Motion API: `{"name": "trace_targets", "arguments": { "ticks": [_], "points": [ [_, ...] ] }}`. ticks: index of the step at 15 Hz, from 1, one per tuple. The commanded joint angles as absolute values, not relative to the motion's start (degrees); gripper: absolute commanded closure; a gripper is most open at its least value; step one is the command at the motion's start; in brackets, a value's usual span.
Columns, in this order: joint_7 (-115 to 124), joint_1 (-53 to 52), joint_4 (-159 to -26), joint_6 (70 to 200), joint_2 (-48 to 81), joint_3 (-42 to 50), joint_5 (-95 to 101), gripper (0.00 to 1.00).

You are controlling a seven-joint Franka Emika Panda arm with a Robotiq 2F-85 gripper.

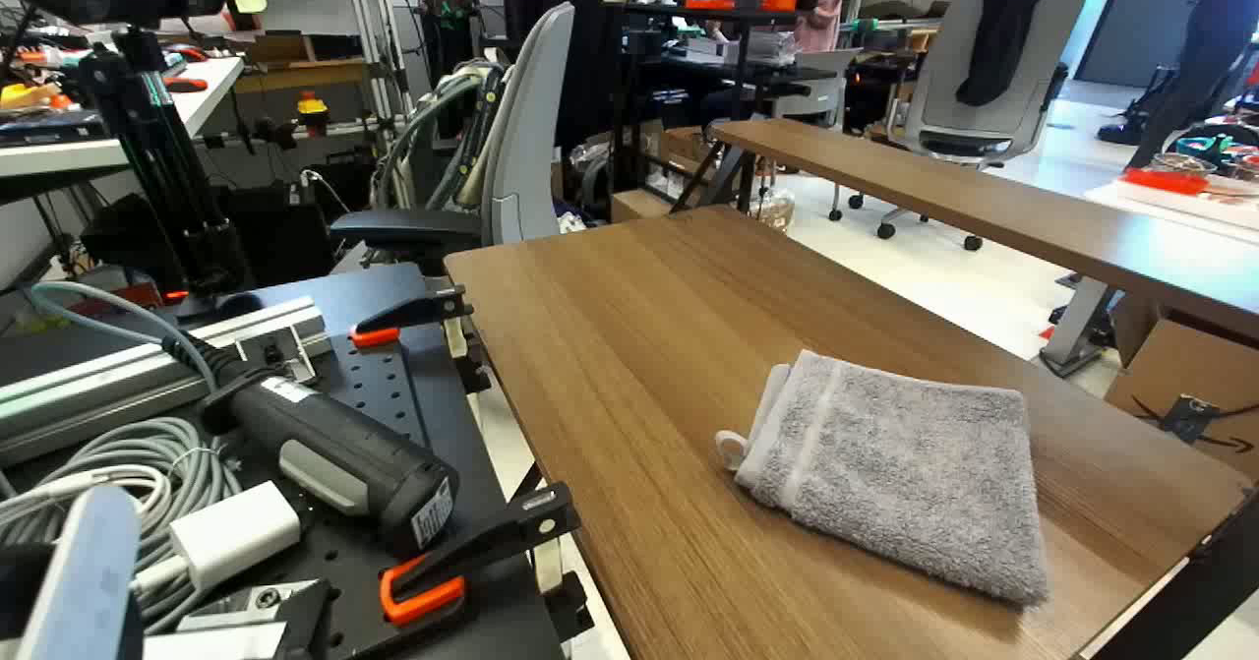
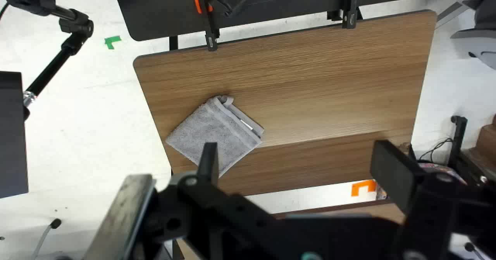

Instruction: Move the grey towel to the left

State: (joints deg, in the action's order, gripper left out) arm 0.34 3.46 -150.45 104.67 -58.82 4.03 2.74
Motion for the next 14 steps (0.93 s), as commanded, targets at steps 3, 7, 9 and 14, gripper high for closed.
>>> {"name": "trace_targets", "arguments": {
  "ticks": [3, 7, 9, 14],
  "points": [
    [0.1, 3.7, -150.3, 104.5, -58.7, 3.9, 2.6, 0.0],
    [0.4, 3.8, -150.4, 105.5, -58.2, 3.7, 2.7, 0.0],
    [1.9, 4.1, -150.7, 107.8, -56.4, 3.2, 2.4, 0.0],
    [9.0, 5.1, -151.7, 118.9, -46.8, 0.1, 2.5, 0.0]
  ]
}}
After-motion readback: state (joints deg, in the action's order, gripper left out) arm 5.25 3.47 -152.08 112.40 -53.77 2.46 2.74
